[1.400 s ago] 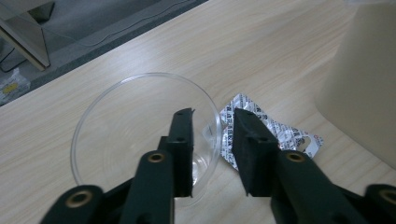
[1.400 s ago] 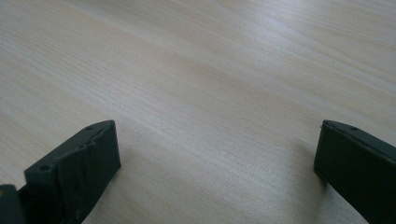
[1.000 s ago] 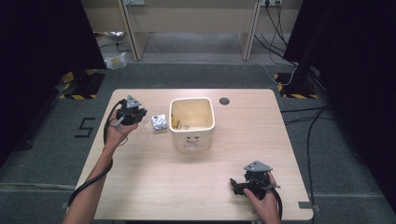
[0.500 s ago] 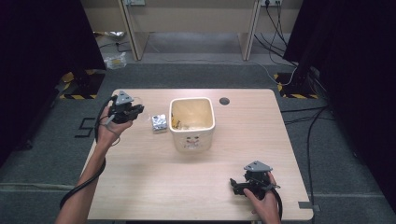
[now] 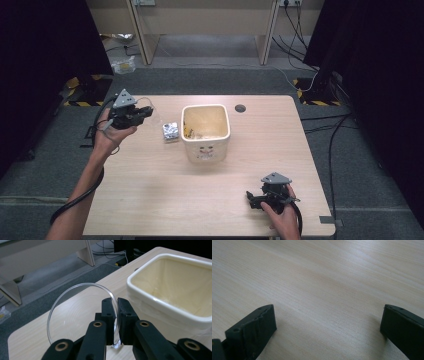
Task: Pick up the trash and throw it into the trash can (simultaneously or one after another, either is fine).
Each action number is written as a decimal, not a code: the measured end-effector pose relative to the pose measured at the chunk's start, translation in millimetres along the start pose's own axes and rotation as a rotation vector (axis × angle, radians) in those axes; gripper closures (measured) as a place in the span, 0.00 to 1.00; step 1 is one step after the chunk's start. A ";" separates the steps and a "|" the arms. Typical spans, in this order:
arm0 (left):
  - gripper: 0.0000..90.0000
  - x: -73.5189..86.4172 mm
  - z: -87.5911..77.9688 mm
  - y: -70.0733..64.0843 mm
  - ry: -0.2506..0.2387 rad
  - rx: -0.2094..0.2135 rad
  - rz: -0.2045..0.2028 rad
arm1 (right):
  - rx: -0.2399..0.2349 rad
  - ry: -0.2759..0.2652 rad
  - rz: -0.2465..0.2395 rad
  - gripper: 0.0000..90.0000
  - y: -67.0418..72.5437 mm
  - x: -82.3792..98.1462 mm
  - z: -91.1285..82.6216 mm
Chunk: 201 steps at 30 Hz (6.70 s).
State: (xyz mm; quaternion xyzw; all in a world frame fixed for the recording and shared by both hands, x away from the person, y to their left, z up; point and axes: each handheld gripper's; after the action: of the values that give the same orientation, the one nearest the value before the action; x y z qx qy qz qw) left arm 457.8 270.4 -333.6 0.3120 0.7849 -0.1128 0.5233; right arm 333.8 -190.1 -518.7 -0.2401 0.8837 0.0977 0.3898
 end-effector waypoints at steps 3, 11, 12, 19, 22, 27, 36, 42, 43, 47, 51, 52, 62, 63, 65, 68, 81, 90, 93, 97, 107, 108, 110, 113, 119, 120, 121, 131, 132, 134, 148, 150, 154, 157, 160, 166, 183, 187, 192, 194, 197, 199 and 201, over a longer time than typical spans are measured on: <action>0.93 -8.9 -4.6 -5.4 -0.007 0.007 0.008 | 0.000 0.000 0.000 0.01 0.0 0.0 0.0; 0.93 -28.7 -5.9 -21.0 -0.044 0.031 0.045 | 0.000 0.000 0.000 0.01 0.0 0.0 0.0; 0.93 -32.1 -5.8 -24.4 -0.049 0.037 0.053 | 0.001 0.000 -0.002 0.01 -0.1 0.0 0.0; 0.93 -51.4 -4.0 -43.2 -0.075 0.073 0.089 | 0.000 0.000 0.003 0.01 0.3 0.0 0.0; 0.93 -57.8 -0.2 -51.6 -0.080 0.090 0.104 | -0.001 0.001 0.005 0.01 0.5 0.0 -0.2; 0.93 -64.7 9.1 -63.0 -0.080 0.115 0.119 | 0.000 -0.001 0.005 0.01 0.7 0.0 -0.1; 0.93 -71.9 27.2 -84.2 -0.072 0.168 0.143 | -0.003 0.000 -0.004 0.01 0.4 -0.1 -0.4; 0.93 -70.7 42.8 -98.2 -0.041 0.207 0.150 | -0.004 -0.003 -0.003 0.01 0.6 -0.1 -0.1; 0.93 -70.2 46.2 -100.3 -0.033 0.216 0.149 | -0.003 -0.003 -0.003 0.01 0.6 -0.1 -0.1; 0.93 -67.6 56.9 -104.8 -0.012 0.235 0.139 | -0.004 0.000 -0.004 0.01 0.6 -0.2 -0.4; 0.92 -60.7 68.3 -107.7 0.016 0.249 0.130 | -0.007 -0.002 -0.008 0.01 0.6 -0.1 -0.2; 0.92 -59.2 70.0 -108.5 0.022 0.250 0.131 | -0.007 -0.002 -0.009 0.01 0.6 -0.1 -0.2; 0.65 -53.4 82.4 -108.7 0.031 0.286 0.059 | -0.007 0.000 -0.009 0.01 0.6 -0.1 -0.3; 0.59 -53.8 81.7 -108.1 0.017 0.292 0.045 | -0.008 0.000 -0.009 0.01 0.7 -0.1 -0.3; 0.53 -54.6 79.6 -106.5 0.010 0.284 0.031 | -0.007 0.000 -0.010 0.01 0.6 -0.1 -0.3; 0.45 -55.3 75.6 -102.1 0.006 0.276 0.016 | -0.007 0.000 -0.009 0.01 0.7 -0.1 -0.3; 0.37 -43.4 44.4 -63.9 -0.011 0.219 -0.055 | -0.008 0.000 -0.006 0.01 0.9 -0.1 -0.2; 0.27 -21.0 28.5 -34.4 -0.004 0.177 -0.090 | -0.008 0.000 -0.008 0.01 0.7 0.0 -0.1; 0.22 -14.1 24.6 -27.2 -0.006 0.172 -0.101 | -0.008 0.000 -0.008 0.01 0.7 0.0 -0.1; 0.20 -3.4 22.9 -20.0 0.000 0.161 -0.112 | -0.008 0.000 -0.008 0.01 0.7 0.0 -0.1; 0.21 26.3 36.7 -13.0 0.039 0.134 -0.113 | -0.008 0.000 -0.008 0.01 0.7 0.0 -0.1; 0.22 28.6 38.1 -12.7 0.040 0.131 -0.120 | -0.008 0.000 -0.008 0.01 0.7 0.0 -0.1; 0.22 34.5 41.9 -11.6 0.042 0.132 -0.131 | -0.008 0.000 -0.008 0.01 0.7 0.0 -0.1; 0.22 43.2 48.6 -10.8 0.060 0.128 -0.129 | -0.008 0.001 -0.009 0.01 0.7 -0.1 -0.2; 0.22 60.4 62.9 -10.7 0.091 0.110 -0.127 | -0.008 0.001 -0.008 0.01 0.7 -0.1 -0.2; 0.22 63.8 66.3 -11.2 0.097 0.107 -0.126 | -0.008 0.000 -0.009 0.01 0.6 -0.1 -0.2; 0.22 65.5 68.1 -11.3 0.103 0.106 -0.123 | -0.008 0.001 -0.009 0.01 0.6 -0.1 -0.2; 0.23 84.2 93.5 -18.1 0.158 0.091 -0.098 | -0.008 0.001 -0.007 0.01 0.8 -0.1 -0.2; 0.24 84.2 93.5 -18.1 0.158 0.091 -0.098 | -0.008 0.001 -0.008 0.01 0.8 -0.1 -0.2; 0.25 88.2 101.0 -20.1 0.176 0.088 -0.087 | -0.008 0.002 -0.008 0.01 0.7 -0.1 -0.2; 0.29 105.8 127.7 -21.3 0.269 0.054 -0.046 | -0.012 0.002 -0.010 0.01 1.3 -0.1 -0.2; 0.30 107.3 131.4 -22.4 0.277 0.051 -0.042 | -0.013 0.002 -0.011 0.01 1.2 -0.1 -0.3; 0.33 108.7 136.3 -24.2 0.289 0.047 -0.025 | -0.014 0.002 -0.012 0.01 1.2 -0.1 -0.3; 0.34 109.4 139.3 -25.0 0.298 0.043 -0.014 | -0.014 0.002 -0.012 0.01 1.3 -0.1 -0.3; 0.35 110.0 141.6 -25.6 0.292 0.038 -0.022 | -0.015 0.002 -0.013 0.01 1.3 -0.1 -0.2; 0.37 111.5 145.7 -23.3 0.297 0.036 -0.035 | -0.016 0.001 -0.015 0.01 1.3 -0.1 -0.3; 0.68 114.6 149.3 -19.3 0.294 0.042 -0.062 | -0.016 0.001 -0.014 0.01 1.4 -0.1 -0.2; 0.80 112.2 145.5 -17.4 0.253 0.053 -0.101 | -0.017 0.001 -0.015 0.01 1.4 -0.1 -0.3; 0.89 107.2 137.3 -11.0 0.214 0.054 -0.161 | -0.016 0.001 -0.015 0.01 1.4 -0.1 -0.3; 0.90 106.0 134.2 -8.9 0.207 0.056 -0.175 | -0.017 0.001 -0.014 0.01 1.5 -0.1 -0.3; 0.92 104.7 129.3 -6.1 0.188 0.056 -0.198 | -0.017 0.001 -0.015 0.01 1.4 -0.1 -0.2; 0.92 103.2 125.3 -4.2 0.175 0.058 -0.215 | -0.017 0.001 -0.013 0.01 1.5 -0.1 -0.3; 0.92 101.5 122.1 -2.7 0.169 0.062 -0.229 | -0.017 0.002 -0.013 0.01 1.5 -0.1 -0.3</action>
State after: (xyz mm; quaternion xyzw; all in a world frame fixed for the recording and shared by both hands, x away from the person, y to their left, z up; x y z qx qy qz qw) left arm 521.7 244.6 -476.6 0.2449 0.8527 -0.1694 0.4292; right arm 332.9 -188.8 -518.4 -0.2492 0.8816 0.1025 0.3876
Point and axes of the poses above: each handheld gripper's, and its own axes: z roughly forward along the jaws, x roughly out of its underside, y roughly to its left, and after that the axes turned 3 degrees about -y, right-handed
